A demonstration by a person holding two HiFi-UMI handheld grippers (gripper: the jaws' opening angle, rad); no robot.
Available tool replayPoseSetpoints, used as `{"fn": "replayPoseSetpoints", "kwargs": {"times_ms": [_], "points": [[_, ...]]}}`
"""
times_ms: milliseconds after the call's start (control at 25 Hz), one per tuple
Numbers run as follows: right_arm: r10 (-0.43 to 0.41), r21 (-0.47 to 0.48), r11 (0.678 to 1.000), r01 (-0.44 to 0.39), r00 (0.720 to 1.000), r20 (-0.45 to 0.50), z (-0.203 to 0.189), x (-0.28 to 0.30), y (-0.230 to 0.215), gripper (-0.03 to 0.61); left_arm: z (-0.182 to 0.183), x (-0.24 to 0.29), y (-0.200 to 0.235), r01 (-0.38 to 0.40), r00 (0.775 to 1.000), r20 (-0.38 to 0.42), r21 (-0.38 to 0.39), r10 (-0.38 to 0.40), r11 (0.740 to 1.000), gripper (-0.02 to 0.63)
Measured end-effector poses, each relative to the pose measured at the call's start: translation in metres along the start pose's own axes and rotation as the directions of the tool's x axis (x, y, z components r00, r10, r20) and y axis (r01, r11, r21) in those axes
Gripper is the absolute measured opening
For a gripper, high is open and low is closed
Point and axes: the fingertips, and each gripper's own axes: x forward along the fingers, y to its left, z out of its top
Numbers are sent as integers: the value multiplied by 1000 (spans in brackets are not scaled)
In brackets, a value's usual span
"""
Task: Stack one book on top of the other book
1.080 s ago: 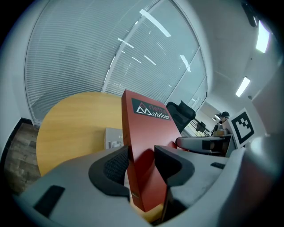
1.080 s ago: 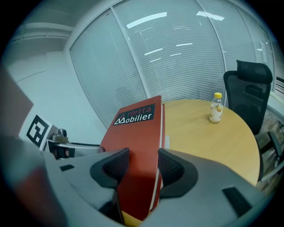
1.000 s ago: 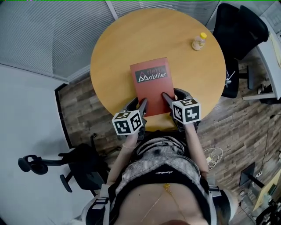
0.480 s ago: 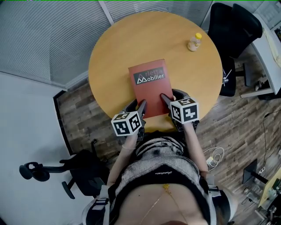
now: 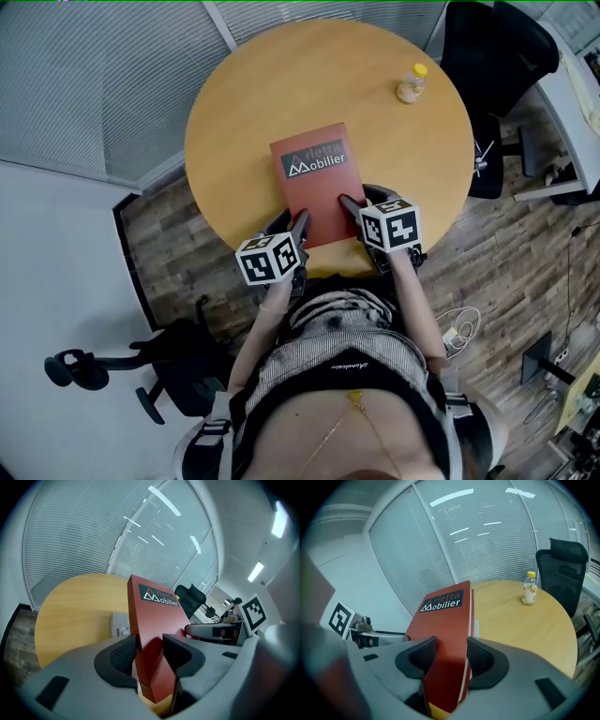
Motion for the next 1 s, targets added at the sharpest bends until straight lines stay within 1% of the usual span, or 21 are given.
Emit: {"fn": "replayPoseSetpoints", "kwargs": {"times_ms": [280,720,1000], "points": [[-7,31,999,9,999,-45,-13,13,-7,216,-11,11,9,1,999,-48,6,0,1000,183],[-4,86,996,15,993,-121,-45,37,-22,216,-39,34,23,-4,990,-137,0,4,1000,178],[-13,82,996,26,987,-158,-59,52,-30,216,-52,48,33,-21,984,-178,-27,16,999,178]]}}
